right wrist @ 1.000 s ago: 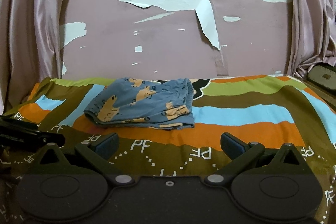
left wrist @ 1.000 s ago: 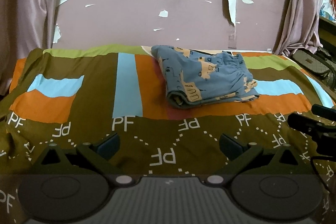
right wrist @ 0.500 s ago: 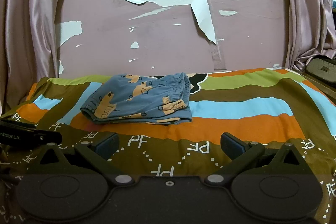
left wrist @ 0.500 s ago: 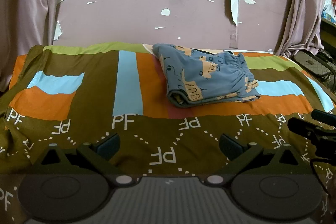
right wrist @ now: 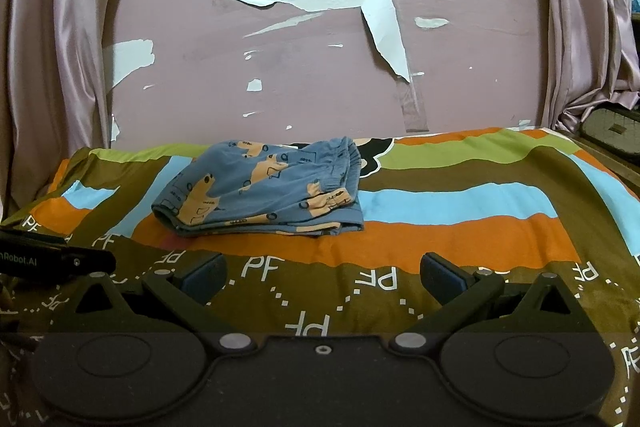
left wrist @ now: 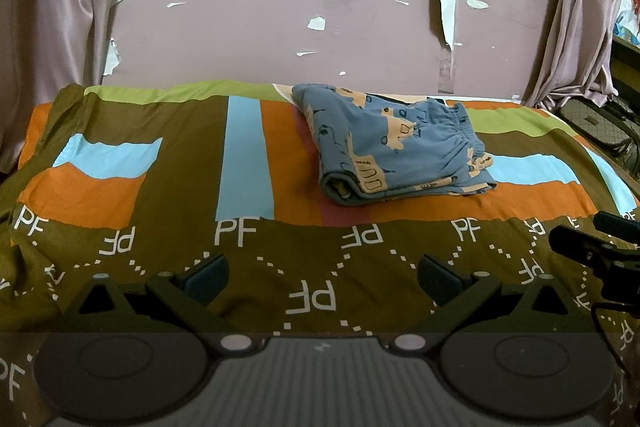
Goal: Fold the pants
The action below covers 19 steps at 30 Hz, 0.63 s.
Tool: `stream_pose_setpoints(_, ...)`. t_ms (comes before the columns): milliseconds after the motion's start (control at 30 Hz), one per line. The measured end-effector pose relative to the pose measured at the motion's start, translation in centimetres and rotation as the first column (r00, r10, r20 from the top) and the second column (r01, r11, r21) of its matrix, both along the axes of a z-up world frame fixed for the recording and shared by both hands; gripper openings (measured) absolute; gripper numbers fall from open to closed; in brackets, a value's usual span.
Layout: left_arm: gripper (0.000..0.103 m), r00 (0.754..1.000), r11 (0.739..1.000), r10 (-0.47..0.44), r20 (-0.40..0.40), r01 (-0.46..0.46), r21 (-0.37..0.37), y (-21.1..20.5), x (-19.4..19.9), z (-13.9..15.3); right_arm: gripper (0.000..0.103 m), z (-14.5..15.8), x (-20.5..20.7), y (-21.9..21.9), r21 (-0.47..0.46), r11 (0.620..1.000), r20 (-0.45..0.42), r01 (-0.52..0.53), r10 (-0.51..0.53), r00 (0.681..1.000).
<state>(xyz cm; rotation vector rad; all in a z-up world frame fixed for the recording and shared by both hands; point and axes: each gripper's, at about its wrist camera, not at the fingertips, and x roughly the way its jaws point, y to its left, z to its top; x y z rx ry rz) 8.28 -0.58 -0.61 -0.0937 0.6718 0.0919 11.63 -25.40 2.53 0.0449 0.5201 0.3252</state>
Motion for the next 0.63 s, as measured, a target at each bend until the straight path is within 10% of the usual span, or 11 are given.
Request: stream_pose_setpoints(633,0.103,1.0,0.998,-0.018,-0.004,0.018,0.053,-0.9,0.0,0.0,0.102,-0.7,0.2,0.1,0.002,1.0,-0.019,-0.002,0.002,1.0)
